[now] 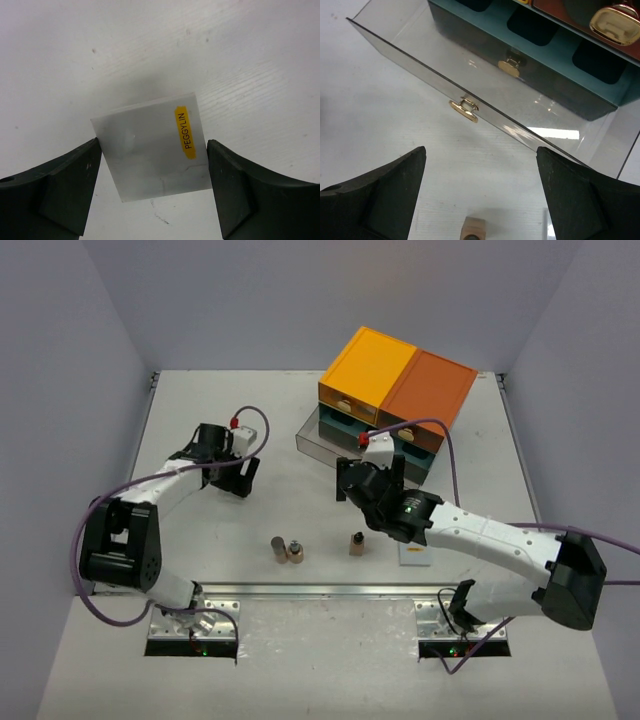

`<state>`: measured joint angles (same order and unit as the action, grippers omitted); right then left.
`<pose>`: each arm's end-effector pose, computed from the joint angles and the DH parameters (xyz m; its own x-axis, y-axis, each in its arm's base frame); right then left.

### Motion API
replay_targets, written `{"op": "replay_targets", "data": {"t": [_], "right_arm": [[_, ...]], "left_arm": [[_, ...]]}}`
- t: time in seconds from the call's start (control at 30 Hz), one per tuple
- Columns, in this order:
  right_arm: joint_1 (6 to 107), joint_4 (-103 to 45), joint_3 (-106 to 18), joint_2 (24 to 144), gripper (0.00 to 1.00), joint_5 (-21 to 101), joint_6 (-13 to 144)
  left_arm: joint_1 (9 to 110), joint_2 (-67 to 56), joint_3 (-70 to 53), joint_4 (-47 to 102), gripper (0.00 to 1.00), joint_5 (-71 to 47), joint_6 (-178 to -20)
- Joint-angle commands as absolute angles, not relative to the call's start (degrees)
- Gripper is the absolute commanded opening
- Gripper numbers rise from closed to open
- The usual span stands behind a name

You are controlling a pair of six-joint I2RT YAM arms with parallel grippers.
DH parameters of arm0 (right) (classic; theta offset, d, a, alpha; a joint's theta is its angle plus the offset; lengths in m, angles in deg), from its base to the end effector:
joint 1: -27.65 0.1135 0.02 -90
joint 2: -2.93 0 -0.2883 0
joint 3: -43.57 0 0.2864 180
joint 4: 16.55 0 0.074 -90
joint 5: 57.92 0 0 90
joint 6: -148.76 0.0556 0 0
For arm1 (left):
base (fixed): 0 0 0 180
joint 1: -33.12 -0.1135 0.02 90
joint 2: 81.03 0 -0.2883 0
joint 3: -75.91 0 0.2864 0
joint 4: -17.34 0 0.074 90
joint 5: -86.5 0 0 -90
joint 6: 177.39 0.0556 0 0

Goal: Organize the makeup

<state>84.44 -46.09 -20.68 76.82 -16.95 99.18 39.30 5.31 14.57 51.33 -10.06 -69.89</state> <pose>0.2038 0.2347 0.2727 -0.4113 0.1479 -0.8994 0.0508 0.9889 0.1395 0.3252 -0.0416 0.1694 -0.7629 0.3831 -0.5208 0.4140 0.9082 0.0615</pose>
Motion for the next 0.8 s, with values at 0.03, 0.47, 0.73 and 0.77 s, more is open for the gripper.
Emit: {"op": "replay_targets", "data": {"t": [0.03,0.47,0.73,0.77], "right_arm": [[84.61,-45.11,-19.42,70.54,0.91,-8.88,93.07],[83.39,-50.9,-10.63,50.42,0.91,-17.34,96.89],[83.2,-53.26,-7.48,44.33,0.91,-19.86,99.1],[83.2,-53.32,-7.39,44.12,0.91,-20.07,99.17]], "left_arm": [[39.47,-4.7,2.62,56.56,0.0,-16.99,-70.7],[68.98,10.38,-29.24,56.95,0.0,-3.81,-72.32],[72.31,18.81,-33.22,50.44,0.0,0.54,-70.72],[72.32,19.09,-31.79,48.53,0.0,0.61,-70.91]]}}
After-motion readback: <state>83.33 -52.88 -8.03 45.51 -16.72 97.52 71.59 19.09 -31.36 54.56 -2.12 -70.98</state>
